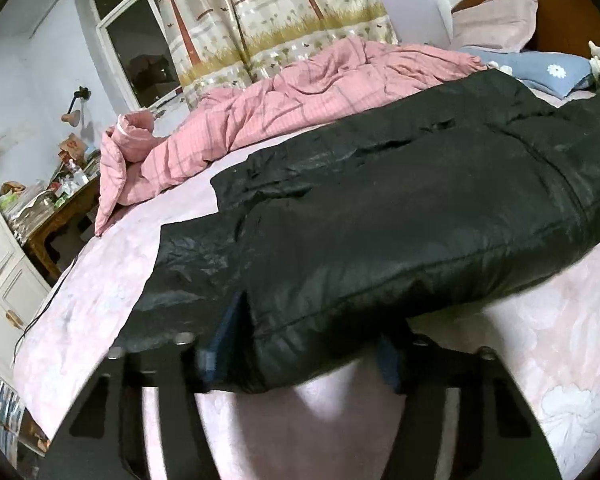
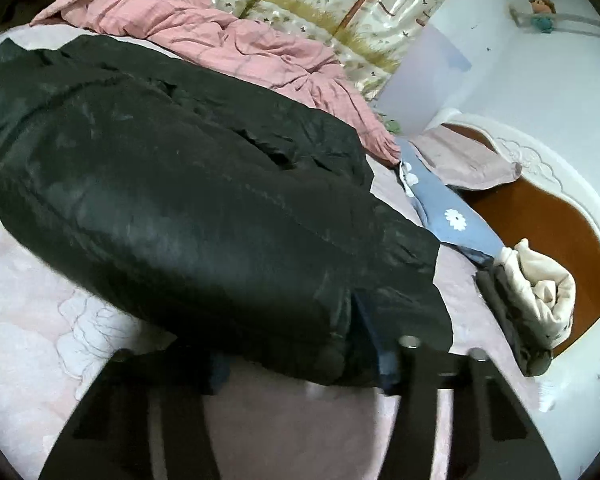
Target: Fold large clothes
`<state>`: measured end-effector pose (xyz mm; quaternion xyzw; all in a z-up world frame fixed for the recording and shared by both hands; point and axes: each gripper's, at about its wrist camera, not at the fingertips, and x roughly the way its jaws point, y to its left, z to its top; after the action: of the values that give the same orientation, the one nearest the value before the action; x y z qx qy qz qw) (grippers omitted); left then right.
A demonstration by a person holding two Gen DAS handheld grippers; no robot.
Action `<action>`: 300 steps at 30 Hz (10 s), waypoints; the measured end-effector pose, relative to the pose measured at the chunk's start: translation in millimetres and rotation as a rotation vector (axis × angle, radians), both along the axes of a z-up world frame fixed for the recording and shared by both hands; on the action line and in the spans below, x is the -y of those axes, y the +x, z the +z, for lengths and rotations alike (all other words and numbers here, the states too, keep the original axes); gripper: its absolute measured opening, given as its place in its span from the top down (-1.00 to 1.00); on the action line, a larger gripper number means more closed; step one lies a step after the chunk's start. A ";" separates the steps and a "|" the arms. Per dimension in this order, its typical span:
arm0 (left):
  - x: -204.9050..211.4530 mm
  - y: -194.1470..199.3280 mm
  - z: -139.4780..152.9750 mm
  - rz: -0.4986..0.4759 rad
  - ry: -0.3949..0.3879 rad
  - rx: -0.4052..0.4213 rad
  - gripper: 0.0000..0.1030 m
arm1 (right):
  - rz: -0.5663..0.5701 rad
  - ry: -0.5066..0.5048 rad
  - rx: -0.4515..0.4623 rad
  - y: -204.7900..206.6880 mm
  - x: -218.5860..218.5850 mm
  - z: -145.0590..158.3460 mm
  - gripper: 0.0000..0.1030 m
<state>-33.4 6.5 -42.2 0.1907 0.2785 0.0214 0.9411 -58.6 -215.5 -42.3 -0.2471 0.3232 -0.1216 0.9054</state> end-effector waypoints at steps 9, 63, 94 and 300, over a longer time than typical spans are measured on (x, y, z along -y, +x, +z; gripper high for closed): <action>-4.5 -19.2 20.1 -0.029 -0.059 0.035 0.70 | 0.015 0.217 0.029 -17.4 16.2 25.3 0.56; -10.9 144.6 65.8 -0.069 -0.184 0.055 0.51 | 0.028 0.405 0.195 142.4 50.9 87.5 -0.29; -77.2 196.3 38.7 0.116 -0.280 -0.059 -0.34 | -0.016 0.667 -0.021 190.7 112.1 45.3 -0.33; -54.9 68.6 52.0 -0.061 -0.571 -0.117 -0.16 | 0.117 0.777 0.448 21.8 44.3 185.3 0.15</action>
<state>35.1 61.3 9.8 -0.0727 0.3210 -0.0972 0.9393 -36.9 -259.8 143.0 0.1257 0.1264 0.0099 0.9839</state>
